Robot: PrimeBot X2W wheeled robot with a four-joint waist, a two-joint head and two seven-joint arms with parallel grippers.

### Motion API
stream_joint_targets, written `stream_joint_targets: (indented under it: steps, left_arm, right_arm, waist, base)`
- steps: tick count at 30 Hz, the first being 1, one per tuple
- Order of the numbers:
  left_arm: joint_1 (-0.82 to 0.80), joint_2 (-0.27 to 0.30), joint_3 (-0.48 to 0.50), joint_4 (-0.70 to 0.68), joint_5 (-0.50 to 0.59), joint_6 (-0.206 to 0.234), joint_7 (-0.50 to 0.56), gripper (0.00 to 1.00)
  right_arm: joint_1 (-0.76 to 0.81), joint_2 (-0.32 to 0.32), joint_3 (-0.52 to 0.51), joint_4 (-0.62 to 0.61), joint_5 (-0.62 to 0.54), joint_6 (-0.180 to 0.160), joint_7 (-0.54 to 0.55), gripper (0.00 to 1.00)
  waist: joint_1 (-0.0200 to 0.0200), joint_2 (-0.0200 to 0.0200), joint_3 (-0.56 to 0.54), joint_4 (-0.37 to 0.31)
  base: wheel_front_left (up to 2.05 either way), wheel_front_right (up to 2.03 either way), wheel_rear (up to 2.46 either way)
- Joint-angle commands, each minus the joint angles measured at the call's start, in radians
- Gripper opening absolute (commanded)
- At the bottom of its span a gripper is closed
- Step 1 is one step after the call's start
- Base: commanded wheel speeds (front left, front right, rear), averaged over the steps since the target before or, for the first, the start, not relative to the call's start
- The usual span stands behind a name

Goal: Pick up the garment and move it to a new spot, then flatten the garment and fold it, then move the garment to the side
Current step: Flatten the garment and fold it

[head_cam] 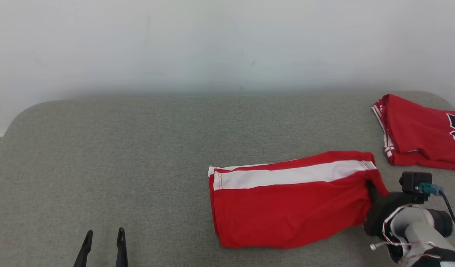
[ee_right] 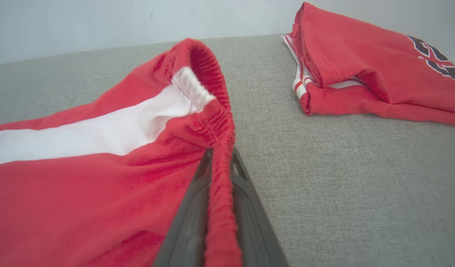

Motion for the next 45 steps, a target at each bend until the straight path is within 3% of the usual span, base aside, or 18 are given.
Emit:
stream_joint_targets:
  steps: [1, 7, 12, 21, 31, 38, 45]
  left_arm:
    - [0.011, -0.002, 0.002, 0.003, -0.006, 0.004, -0.003, 1.00]
    - [-0.001, -0.003, -0.001, 0.011, -0.010, 0.005, -0.003, 1.00]
    - [-0.003, -0.003, -0.012, 0.015, -0.025, 0.010, -0.003, 1.00]
    - [-0.017, -0.004, -0.046, 0.026, -0.043, 0.025, -0.003, 1.00]
    - [-0.037, -0.003, -0.095, 0.042, -0.069, 0.038, -0.003, 1.00]
    - [-0.059, -0.004, -0.141, 0.057, -0.090, 0.043, -0.003, 1.00]
    - [-0.066, -0.003, -0.149, 0.074, -0.095, 0.038, -0.003, 1.00]
  right_arm:
    - [-0.002, 0.012, 0.008, -0.035, 0.060, -0.003, 0.027, 0.00]
    - [0.029, -0.044, 0.085, -0.262, 0.285, -0.003, 0.191, 0.00]
    - [0.050, -0.055, 0.115, -0.408, 0.435, -0.003, 0.330, 0.00]
    - [0.037, 0.000, 0.124, -0.498, 0.550, -0.003, 0.522, 0.00]
    - [-0.016, 0.118, 0.106, -0.394, 0.490, -0.003, 0.591, 0.00]
    - [-0.061, 0.198, 0.104, -0.284, 0.403, -0.003, 0.565, 0.00]
    - [-0.094, 0.233, 0.105, -0.177, 0.292, -0.003, 0.484, 0.00]
  waist:
    - [0.0000, 0.0000, -0.002, -0.013]
    - [0.0000, 0.0000, 0.000, -0.025]
    - [0.0000, 0.0000, 0.001, -0.021]
    - [0.0000, 0.0000, -0.001, 0.010]
    - [0.0000, 0.0000, 0.005, 0.058]
    - [0.0000, 0.0000, 0.012, 0.105]
    - [0.0000, 0.0000, 0.010, 0.140]
  base:
    - [0.00, 0.00, 0.00]
    - [0.00, 0.00, 0.00]
    - [0.00, 0.00, 0.00]
    - [0.00, 0.00, 0.00]
    - [0.00, 0.00, 0.00]
    - [0.00, 0.00, 0.00]
    - [0.00, 0.00, 0.00]
